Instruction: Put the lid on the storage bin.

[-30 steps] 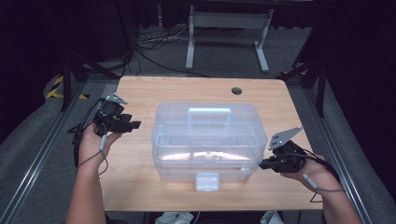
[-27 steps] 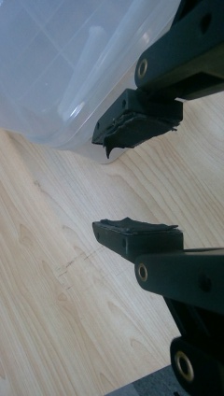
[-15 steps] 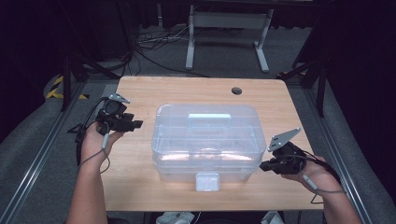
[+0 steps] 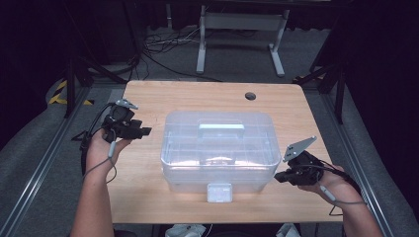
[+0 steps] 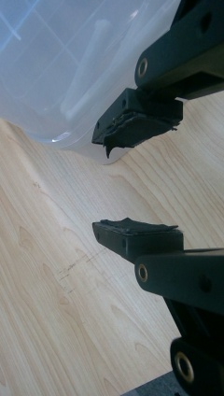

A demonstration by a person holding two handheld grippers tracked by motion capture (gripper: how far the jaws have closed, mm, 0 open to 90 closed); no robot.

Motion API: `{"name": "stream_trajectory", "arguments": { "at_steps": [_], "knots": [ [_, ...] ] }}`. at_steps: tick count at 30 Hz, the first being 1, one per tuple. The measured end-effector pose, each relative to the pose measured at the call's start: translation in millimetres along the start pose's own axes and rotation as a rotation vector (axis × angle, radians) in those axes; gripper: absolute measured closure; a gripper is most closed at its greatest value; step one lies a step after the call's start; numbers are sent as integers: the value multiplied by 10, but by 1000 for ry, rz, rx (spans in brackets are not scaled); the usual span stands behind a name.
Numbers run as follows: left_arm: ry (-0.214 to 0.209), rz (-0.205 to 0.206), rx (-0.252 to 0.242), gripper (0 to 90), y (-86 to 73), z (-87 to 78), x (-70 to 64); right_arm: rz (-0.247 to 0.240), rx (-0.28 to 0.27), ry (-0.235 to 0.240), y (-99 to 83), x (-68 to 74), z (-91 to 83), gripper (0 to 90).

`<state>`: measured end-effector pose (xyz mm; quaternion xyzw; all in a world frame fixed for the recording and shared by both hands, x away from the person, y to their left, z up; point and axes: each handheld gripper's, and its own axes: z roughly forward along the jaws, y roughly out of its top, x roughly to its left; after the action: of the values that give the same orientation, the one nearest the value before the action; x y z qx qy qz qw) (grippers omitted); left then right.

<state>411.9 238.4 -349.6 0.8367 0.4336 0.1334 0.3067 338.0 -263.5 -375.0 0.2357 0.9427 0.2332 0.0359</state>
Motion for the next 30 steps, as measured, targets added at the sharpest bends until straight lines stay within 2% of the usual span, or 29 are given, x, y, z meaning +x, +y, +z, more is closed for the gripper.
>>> {"name": "stream_trajectory", "arguments": {
  "at_steps": [5, 12, 18, 21, 27, 30],
  "knots": [
    [2, -3, -2, 518, -4, -8, 0, -2, -6, 8, -9, 4, -29, 899],
    [13, -7, -8, 516, -42, -36, -5, -13, -53, 5, -15, -11, -151, 895],
    [22, -25, -15, 488, -95, -73, -16, -19, -94, -3, -8, -37, -254, 891],
    [11, -33, -29, 478, -126, -115, -41, -16, -125, -17, -5, -69, -336, 883],
    [22, -26, -47, 473, -174, -193, -84, -7, -182, -51, -11, -133, -472, 879],
    [17, -36, -63, 467, -225, -230, -106, 2, -240, -71, 0, -176, -559, 862]
  ]
}}
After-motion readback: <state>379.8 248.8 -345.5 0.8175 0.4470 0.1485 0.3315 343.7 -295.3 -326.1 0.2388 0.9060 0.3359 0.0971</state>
